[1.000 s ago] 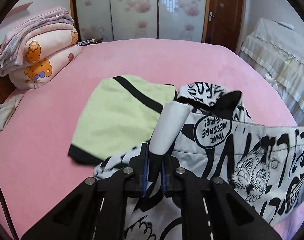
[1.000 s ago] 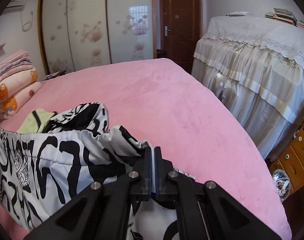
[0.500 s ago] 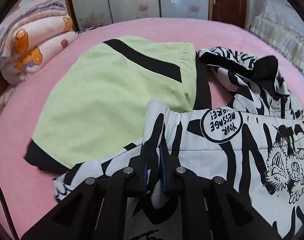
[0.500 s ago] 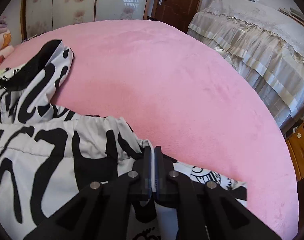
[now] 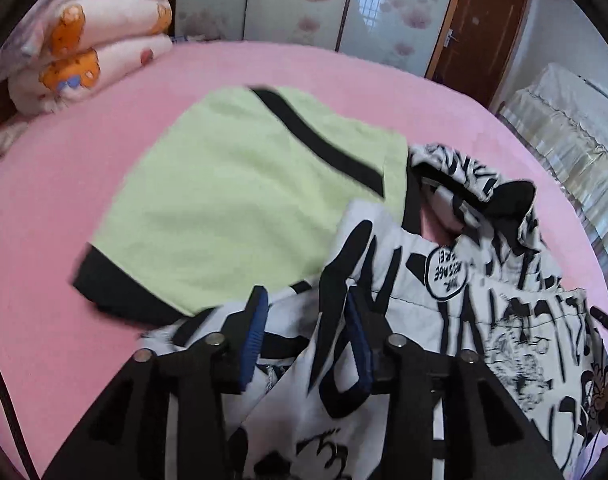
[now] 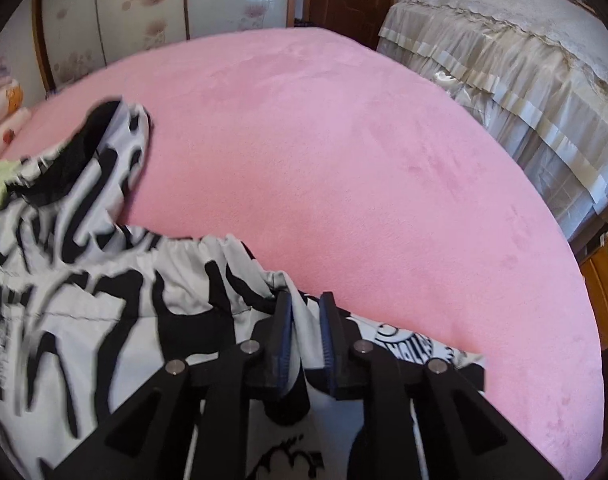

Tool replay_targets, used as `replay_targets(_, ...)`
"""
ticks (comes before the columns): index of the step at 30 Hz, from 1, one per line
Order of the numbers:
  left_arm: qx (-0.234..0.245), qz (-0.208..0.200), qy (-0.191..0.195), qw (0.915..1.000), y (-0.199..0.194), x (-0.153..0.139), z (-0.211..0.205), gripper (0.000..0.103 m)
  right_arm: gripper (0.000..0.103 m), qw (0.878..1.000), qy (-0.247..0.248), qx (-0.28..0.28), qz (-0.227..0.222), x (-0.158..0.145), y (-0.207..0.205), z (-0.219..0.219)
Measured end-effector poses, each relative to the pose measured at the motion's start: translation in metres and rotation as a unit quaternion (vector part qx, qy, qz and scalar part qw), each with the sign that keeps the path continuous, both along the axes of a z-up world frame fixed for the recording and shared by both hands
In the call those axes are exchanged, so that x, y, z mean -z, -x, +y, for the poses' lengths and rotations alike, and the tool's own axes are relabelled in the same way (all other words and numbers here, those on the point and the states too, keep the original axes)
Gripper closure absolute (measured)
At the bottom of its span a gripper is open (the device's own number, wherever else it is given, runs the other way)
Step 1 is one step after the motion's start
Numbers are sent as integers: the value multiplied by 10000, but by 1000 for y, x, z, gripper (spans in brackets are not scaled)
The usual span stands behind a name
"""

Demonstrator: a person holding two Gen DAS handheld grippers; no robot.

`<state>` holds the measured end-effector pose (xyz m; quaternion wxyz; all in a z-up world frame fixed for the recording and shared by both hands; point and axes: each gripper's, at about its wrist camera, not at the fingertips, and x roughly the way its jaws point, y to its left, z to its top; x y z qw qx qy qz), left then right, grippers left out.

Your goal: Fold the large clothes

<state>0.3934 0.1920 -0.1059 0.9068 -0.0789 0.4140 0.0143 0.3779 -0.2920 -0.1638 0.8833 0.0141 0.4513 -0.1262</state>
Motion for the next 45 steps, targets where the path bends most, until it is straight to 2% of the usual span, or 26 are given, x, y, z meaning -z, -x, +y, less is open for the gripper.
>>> replay_targets(2,-6,-164,-333,9993,7,-16,-13,65,78,9994,-78,-21,-329,-19,11,5)
replay_targets(5,299,-290,-438,9982,8,-30,-41,65,76,9967,-155,-423,-673,-40,22,38)
replay_targets(9,478,-103,-568,9972,-5,-18,-89,67,76,9920,-260,-1133,-487,-34,13,105)
replay_targets(13,254,237,-901,9953,-16,11,-101,67,76,9886,-239,-1481,-95,-3,0,151)
replay_targets(15,93,397,-985,9943,-22,25,-90,66,78,9905,-81,-1371,29,11,-7,147)
replay_targets(17,106,328,-732,9967,-21,28,-72,65,76,9932,-57,-1160,-2,17,-10,127)
replay_targets(18,91,285,-686,9972,-21,29,-65,65,55,9946,-127,-1031,-35,18,-11,109)
replay_targets(19,146,255,-582,9979,-20,30,-58,65,55,9949,-299,-960,-71,18,-11,91)
replay_targets(20,209,235,-470,9984,-20,30,-52,66,54,9975,-64,-694,-97,18,-11,77)
replay_targets(21,201,224,-504,9983,-20,31,-49,66,50,9984,504,-258,-55,19,-12,58)
replay_targets(22,246,216,-511,9982,-20,31,-46,67,42,9991,257,-317,-98,21,-12,41)
replay_targets(23,291,208,-484,9982,-19,32,-45,67,40,9992,-92,-367,-103,23,-12,25)
replay_targets(24,310,199,-490,9981,-19,32,-44,67,48,9986,-368,-374,-50,25,-12,11)
replay_targets(26,319,195,-441,9983,-18,32,-42,67,52,9990,-288,-352,23,25,-10,3)
replay_targets(31,207,405,-316,9985,-17,22,-41,67,53,9989,-384,-262,68,12,-2,4)
replay_targets(33,145,442,-401,9981,-9,12,-44,67,53,9985,-487,-268,4,0,8,12)
replay_targets(36,184,331,-596,9975,17,-6,-55,66,53,9981,-451,-405,-127,-20,28,27)
replay_targets(39,328,162,-418,9985,58,-19,-71,66,53,9964,-385,-737,-188,-31,55,57)
replay_targets(41,404,81,-268,9988,82,-19,-79,66,53,9929,-473,-1069,-218,-32,75,78)
replay_targets(45,159,160,-374,9990,118,0,-77,65,53,9873,-299,-1526,-311,-22,113,112)
